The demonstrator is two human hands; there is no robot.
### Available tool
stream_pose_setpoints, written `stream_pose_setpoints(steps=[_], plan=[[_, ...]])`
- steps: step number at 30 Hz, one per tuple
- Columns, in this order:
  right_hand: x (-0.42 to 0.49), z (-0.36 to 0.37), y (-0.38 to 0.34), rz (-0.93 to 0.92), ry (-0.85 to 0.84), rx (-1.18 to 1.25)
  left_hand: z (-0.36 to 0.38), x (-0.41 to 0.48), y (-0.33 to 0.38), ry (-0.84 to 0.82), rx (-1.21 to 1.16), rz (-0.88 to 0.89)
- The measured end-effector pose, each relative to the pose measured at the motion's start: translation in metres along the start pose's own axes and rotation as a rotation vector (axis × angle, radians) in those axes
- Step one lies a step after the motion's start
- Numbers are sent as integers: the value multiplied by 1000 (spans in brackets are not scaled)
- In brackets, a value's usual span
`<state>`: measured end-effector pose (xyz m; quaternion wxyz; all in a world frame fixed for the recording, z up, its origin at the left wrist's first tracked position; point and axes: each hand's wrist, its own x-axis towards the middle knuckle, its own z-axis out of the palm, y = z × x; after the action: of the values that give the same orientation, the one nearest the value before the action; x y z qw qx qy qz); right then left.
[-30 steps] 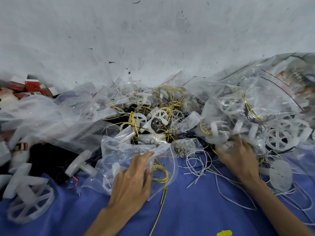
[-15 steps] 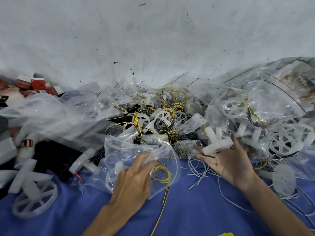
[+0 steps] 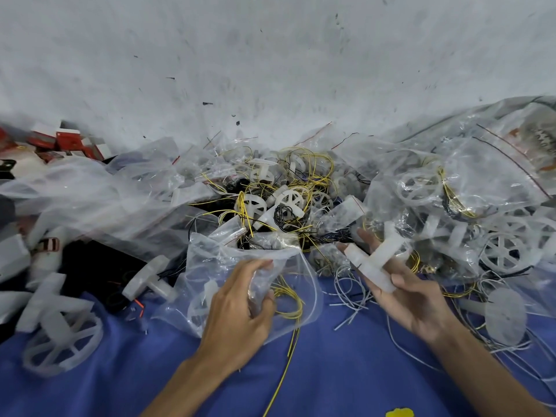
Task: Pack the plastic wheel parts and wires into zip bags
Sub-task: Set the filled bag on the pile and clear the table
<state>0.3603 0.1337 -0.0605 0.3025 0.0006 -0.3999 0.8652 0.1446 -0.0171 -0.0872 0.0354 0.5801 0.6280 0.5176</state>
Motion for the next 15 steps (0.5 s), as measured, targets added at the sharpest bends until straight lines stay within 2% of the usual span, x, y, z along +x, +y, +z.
stream_pose_setpoints(steps=[3,6,10,12,15], plan=[[0,3,2,39,47,-45,0,1,0,-10,-32,-9],[3,12,4,69,162,-218,-2,1,3,-26,-17,1],[16,48,19,177,107,-542,-4,3,15,-38,71,54],[24,63,37,195,98,-806,-5,3,21,-35,111,78],[35,74,59,37,100,-1381,-6,2,25,-21,187,151]])
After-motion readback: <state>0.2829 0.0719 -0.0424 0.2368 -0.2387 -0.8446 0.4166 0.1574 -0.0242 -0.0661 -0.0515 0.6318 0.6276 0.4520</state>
